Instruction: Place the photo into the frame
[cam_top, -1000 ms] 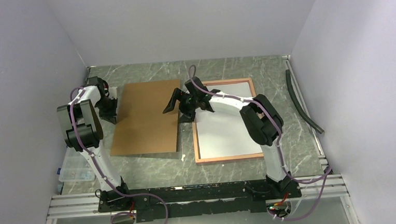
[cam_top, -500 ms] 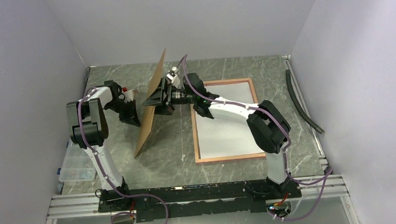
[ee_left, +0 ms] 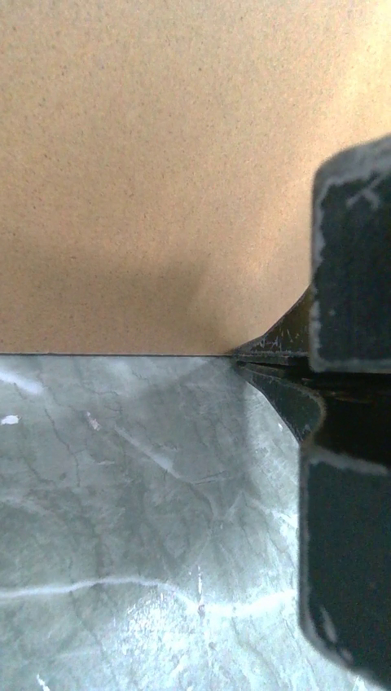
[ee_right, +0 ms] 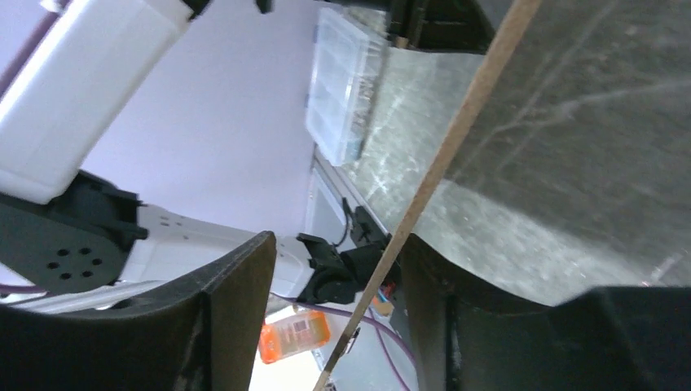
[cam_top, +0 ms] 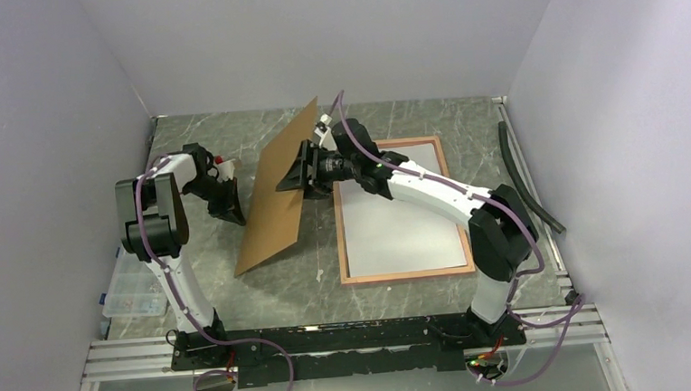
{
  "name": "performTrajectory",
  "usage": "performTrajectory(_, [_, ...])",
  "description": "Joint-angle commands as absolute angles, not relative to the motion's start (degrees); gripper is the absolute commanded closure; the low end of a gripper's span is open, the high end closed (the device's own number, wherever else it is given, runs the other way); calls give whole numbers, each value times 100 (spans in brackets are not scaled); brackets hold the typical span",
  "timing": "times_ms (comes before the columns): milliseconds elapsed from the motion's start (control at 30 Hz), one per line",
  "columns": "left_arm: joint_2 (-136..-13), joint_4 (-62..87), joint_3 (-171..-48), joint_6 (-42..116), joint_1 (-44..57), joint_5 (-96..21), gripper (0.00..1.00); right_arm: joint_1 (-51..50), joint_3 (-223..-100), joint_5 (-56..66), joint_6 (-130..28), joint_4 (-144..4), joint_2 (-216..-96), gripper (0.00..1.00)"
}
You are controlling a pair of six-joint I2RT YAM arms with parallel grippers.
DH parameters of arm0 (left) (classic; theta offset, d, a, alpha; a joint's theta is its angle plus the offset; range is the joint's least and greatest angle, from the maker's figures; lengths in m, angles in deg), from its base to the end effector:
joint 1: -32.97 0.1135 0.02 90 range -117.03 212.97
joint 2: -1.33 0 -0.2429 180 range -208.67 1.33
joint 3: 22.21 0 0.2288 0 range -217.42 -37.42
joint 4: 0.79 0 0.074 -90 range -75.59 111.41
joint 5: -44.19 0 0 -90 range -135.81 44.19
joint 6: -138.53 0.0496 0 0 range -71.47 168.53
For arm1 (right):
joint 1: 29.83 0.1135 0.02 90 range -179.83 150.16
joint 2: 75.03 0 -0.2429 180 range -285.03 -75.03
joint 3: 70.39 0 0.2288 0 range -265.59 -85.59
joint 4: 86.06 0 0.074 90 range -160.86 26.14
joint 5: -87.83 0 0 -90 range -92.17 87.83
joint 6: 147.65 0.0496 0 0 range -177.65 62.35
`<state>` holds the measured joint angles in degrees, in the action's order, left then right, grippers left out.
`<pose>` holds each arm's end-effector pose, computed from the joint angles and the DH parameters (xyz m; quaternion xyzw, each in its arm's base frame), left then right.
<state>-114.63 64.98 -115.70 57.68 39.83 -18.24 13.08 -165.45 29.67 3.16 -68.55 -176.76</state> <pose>0.3417 0.0180 0.1265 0.0231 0.9708 -0.2339 0.0479 0.2770 0.2933 0.2772 -0.0216 0.8207 0.5532 0.1416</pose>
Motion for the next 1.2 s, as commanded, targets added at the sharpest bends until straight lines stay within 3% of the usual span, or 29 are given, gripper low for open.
performTrajectory(0, [-11326,6443,-11522,5872,3973,-2294,97,1280,-16681,2678,-221,-5968,-17430,45])
performTrajectory(67, [-11304,6463,-11515,5896,3965,-2281,97,1284,-16698,2539,-322,-5753,-17418,60])
performTrajectory(233, [-11136,6552,-11578,5967,3959,-2282,95,1271,-16926,2330,-495,-5276,-17532,85])
performTrajectory(300, [-10994,6652,-11708,6058,3964,-2307,85,1273,-16976,2315,-444,-5267,-17525,93])
performTrajectory(400, [-10554,6894,-12038,6430,3964,-2268,62,1255,-17115,2250,-211,-5231,-17509,100])
performTrajectory(567, [-8942,7004,-12136,7582,3958,-1586,28,1203,-17525,2182,598,-5172,-17546,100])
performTrajectory(700, [-7390,6999,-11762,8650,3921,-771,19,1212,-17738,1967,1523,-5227,-17471,100])
performTrajectory(1167, [-4395,7905,-11107,11548,3149,-149,16,1630,-18555,1477,2828,-5198,-17788,100])
